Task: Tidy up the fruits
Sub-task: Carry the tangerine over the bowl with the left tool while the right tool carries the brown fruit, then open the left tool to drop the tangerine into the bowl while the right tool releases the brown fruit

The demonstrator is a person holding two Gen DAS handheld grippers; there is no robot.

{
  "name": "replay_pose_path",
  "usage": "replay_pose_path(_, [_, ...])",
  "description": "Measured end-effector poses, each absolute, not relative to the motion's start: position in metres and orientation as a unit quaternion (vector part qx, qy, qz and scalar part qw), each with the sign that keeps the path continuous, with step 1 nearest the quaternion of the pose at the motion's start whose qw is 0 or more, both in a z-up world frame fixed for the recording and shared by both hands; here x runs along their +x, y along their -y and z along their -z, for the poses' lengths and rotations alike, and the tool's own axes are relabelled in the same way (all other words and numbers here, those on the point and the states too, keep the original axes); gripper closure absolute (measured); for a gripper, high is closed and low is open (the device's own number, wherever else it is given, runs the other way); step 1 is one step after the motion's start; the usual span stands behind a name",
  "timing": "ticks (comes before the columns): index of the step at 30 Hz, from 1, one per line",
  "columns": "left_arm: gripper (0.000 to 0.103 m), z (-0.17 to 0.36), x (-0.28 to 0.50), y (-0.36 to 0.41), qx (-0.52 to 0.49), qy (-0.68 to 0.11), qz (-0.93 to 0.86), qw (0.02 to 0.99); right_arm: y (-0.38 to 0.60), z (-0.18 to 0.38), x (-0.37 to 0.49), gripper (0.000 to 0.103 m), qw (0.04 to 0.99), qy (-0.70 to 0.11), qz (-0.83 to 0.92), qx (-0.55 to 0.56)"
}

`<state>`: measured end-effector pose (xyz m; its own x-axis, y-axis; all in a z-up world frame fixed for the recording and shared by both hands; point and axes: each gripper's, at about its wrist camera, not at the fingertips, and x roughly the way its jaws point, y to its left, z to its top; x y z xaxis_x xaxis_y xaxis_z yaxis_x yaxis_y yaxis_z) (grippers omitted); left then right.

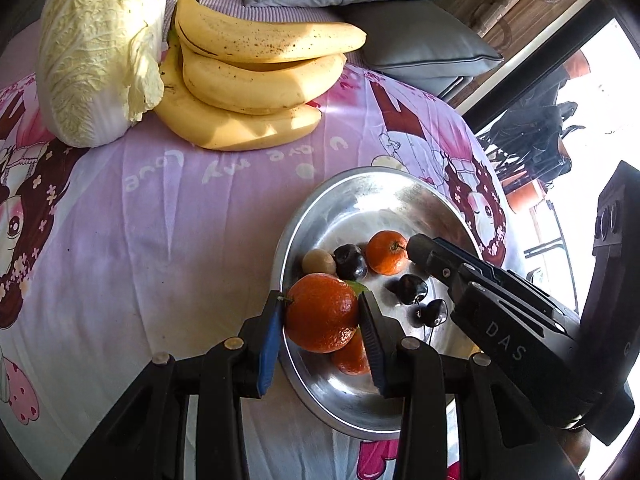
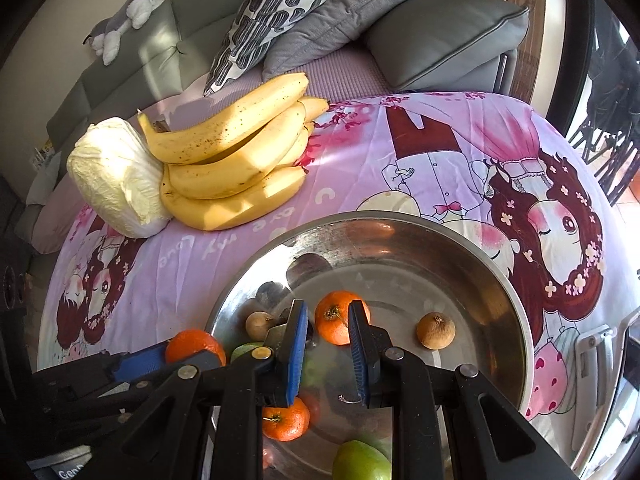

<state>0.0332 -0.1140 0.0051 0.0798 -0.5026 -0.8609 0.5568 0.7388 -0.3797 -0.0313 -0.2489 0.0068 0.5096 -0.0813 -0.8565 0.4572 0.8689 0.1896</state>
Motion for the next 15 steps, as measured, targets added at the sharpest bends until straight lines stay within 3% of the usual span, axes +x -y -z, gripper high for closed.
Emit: replay_pose_path(15, [0.062,0.0019,0.0315,0.1146,0.021,-0.597,0.359,0.717,0.2476,-0.0028,-0.031,0.08,0.841,-0.477,0.158,0.201])
